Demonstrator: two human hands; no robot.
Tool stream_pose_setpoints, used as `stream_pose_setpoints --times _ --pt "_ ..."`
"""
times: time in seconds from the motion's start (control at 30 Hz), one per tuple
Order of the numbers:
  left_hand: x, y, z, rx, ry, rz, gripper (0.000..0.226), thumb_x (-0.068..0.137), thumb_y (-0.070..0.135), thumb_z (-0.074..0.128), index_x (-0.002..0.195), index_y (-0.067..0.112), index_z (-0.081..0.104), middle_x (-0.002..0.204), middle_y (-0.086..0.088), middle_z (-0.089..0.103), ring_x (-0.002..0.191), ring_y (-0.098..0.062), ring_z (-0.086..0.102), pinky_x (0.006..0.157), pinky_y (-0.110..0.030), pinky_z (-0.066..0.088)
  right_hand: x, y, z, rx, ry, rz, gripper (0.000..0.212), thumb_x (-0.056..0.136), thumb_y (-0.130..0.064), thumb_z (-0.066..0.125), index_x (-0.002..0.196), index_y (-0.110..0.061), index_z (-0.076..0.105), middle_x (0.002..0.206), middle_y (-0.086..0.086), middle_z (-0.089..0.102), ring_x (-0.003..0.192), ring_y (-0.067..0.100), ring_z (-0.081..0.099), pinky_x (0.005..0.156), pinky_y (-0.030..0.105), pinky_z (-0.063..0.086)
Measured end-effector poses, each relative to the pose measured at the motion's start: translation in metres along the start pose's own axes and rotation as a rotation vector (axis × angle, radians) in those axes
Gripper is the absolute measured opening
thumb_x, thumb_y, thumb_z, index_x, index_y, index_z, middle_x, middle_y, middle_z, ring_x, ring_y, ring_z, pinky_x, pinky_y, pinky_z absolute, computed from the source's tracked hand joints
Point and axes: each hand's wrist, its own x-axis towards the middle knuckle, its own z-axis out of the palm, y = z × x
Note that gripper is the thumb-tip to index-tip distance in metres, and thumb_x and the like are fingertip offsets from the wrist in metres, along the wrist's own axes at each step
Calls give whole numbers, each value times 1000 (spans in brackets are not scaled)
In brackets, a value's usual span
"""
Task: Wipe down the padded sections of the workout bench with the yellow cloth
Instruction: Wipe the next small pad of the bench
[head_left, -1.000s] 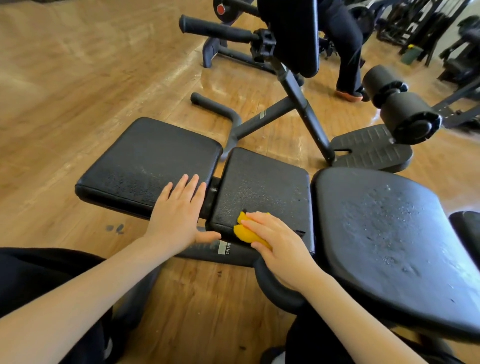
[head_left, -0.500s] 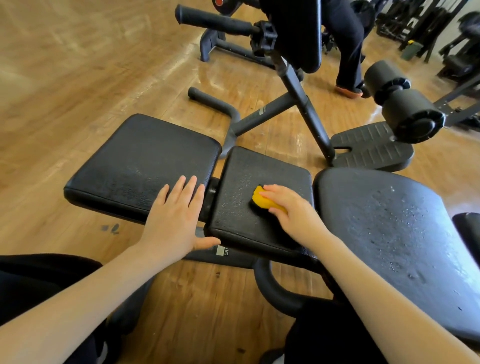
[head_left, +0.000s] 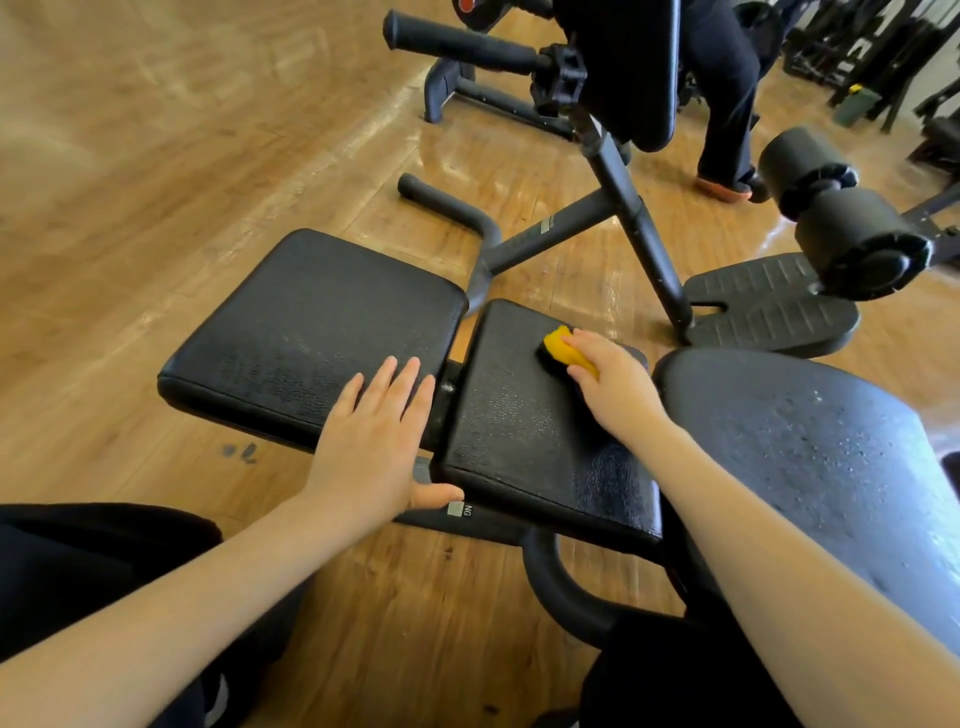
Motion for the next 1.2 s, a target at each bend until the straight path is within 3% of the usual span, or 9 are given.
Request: stream_pose_setpoints --times 0.1,0.27,0.4,0.47,0.6,0.73,0.87,1.07,1.2 --pt "1 1 1 17 -6 -14 111 71 81 38 149 13 0 158 -9 -3 145 -26 -4 116 -40 2 -35 -4 2 -4 -25 -27 44 93 -16 50 135 -20 43 146 -2 39 136 17 32 112 28 20" --pt "-1 0 4 -15 58 22 111 64 80 44 145 7 26 152 -15 24 142 -32 18 113 -46 18 -95 -13 4 -14 -75 -126 46 93 -19 50 137 -28 39 146 -12 36 136 6 27 110 15 11" --pt "-1 2 2 29 -8 9 107 73 79 36 149 11 5 157 -13 1 145 -30 -1 116 -44 6 -134 -12 10 -17 -93 -214 44 92 -26 46 135 -30 40 143 -13 37 132 1 27 111 14 6" --pt "-1 4 0 72 -30 18 103 76 78 32 149 13 2 157 -14 -3 144 -31 -4 116 -44 5 -142 -6 11 -55 -110 -250 47 90 -32 42 136 -31 39 142 -17 33 134 2 27 113 16 5" --pt "-2 6 -2 132 -54 28 97 78 76 28 149 15 4 156 -17 -5 144 -34 -4 115 -47 6 -141 7 -1 -79 -109 -302 47 89 -22 49 135 -29 41 140 -19 31 131 -4 22 111 11 5" --pt "-2 4 0 76 -10 46 97 76 76 33 148 13 19 156 -18 7 143 -36 5 114 -49 10 -133 19 -7 -47 -106 -193 46 93 -18 50 135 -34 39 138 -26 27 132 -7 18 109 9 9" --pt "-1 2 2 93 -6 54 100 69 79 29 142 10 36 151 -21 24 140 -39 20 111 -50 20 -107 21 -7 -36 -103 -152 44 93 -18 49 135 -28 42 141 -19 34 132 -4 20 110 14 10" --pt "2 0 11 82 71 58 98 50 70 71 118 -1 61 129 -30 52 118 -48 49 92 -58 42 -34 29 -13 32 -32 -44 42 92 -10 51 133 -16 47 143 -1 42 136 16 33 106 15 15" --pt "2 0 11 71 62 68 97 48 68 73 115 -1 63 126 -30 53 116 -48 51 90 -58 43 7 35 -18 125 76 71 39 91 -9 51 129 -13 51 138 4 49 130 21 42 104 21 25"
